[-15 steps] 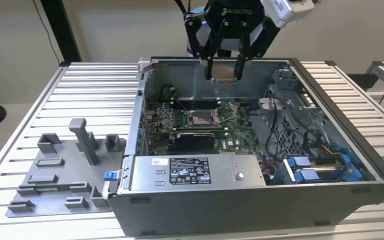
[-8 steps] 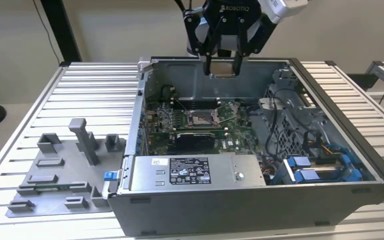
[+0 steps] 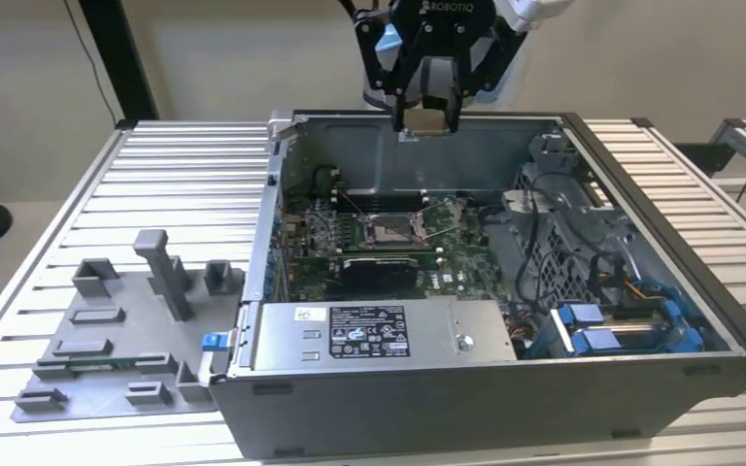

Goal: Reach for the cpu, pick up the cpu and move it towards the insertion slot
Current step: 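Pick up the cpu and move it towards the insertion slot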

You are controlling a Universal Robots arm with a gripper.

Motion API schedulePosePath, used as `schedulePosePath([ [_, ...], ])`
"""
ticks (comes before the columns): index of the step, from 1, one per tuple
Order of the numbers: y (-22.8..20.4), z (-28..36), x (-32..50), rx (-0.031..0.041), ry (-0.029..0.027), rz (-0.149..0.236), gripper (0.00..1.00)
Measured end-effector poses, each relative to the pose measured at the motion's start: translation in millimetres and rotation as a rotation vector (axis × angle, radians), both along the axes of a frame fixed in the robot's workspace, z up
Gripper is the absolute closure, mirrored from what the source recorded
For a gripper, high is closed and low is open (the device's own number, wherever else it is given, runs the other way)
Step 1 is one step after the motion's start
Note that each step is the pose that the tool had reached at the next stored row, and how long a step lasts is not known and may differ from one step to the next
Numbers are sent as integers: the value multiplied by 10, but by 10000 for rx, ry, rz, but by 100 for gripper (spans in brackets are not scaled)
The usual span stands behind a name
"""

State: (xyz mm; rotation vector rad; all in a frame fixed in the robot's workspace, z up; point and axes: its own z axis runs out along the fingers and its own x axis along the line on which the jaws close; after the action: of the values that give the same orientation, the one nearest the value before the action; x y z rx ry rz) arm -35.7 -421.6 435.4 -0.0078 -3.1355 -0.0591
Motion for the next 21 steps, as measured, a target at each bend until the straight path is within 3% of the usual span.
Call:
schedulePosePath([
  [8, 287, -31, 1, 1, 0, 0, 100],
  [21, 789, -92, 11, 0, 0, -1, 100],
])
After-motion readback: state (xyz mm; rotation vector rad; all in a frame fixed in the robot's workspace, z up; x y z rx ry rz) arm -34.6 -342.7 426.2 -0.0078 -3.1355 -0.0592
